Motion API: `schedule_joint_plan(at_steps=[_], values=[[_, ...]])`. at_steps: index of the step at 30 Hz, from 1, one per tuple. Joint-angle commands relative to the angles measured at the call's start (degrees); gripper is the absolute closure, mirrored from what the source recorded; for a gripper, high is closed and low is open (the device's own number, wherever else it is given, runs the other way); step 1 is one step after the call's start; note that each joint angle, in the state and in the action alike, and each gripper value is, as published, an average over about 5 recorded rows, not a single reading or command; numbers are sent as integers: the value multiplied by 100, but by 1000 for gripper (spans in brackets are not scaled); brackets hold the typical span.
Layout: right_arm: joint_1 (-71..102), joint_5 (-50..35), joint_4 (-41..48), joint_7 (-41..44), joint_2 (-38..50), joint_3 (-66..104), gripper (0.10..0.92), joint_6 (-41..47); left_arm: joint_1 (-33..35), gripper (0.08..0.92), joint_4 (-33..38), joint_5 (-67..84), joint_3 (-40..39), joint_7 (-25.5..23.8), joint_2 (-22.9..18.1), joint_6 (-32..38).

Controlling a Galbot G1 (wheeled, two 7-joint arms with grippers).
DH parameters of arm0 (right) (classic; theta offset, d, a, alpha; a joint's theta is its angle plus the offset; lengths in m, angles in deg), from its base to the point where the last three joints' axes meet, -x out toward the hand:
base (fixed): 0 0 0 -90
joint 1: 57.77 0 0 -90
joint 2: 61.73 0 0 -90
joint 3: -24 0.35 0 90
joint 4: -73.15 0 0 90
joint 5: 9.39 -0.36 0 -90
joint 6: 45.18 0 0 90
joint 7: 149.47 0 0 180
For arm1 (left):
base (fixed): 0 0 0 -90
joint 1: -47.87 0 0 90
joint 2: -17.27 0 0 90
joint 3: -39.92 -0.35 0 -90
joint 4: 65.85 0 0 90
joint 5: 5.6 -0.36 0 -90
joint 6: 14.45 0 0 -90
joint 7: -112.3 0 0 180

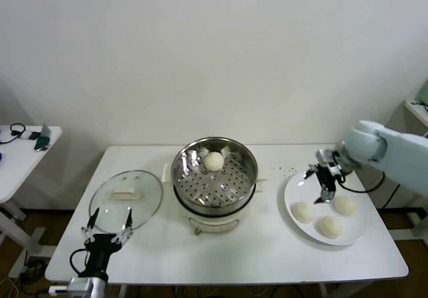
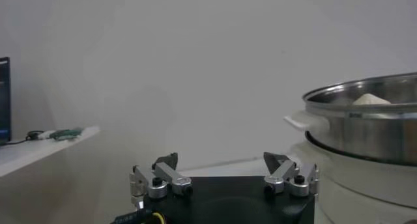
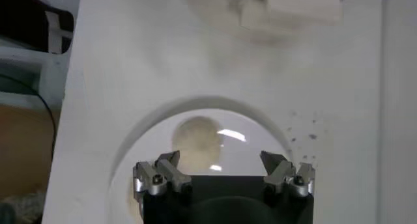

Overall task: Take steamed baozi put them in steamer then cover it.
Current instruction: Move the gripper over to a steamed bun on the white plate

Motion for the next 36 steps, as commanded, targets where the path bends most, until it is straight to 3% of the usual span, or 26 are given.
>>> schedule_joint_plan(at_steps=[1, 27, 36], values=[[1451, 340, 537, 38, -91, 965, 203, 89, 4, 177, -34, -36, 7, -1, -17, -3], [1483, 486, 1583, 101, -1149, 1024, 207, -170, -60, 177, -169, -109, 32, 10, -40, -20], [1390, 351, 1566, 142, -1091, 960, 363, -160, -59, 177, -171, -98, 36, 13, -42, -16]])
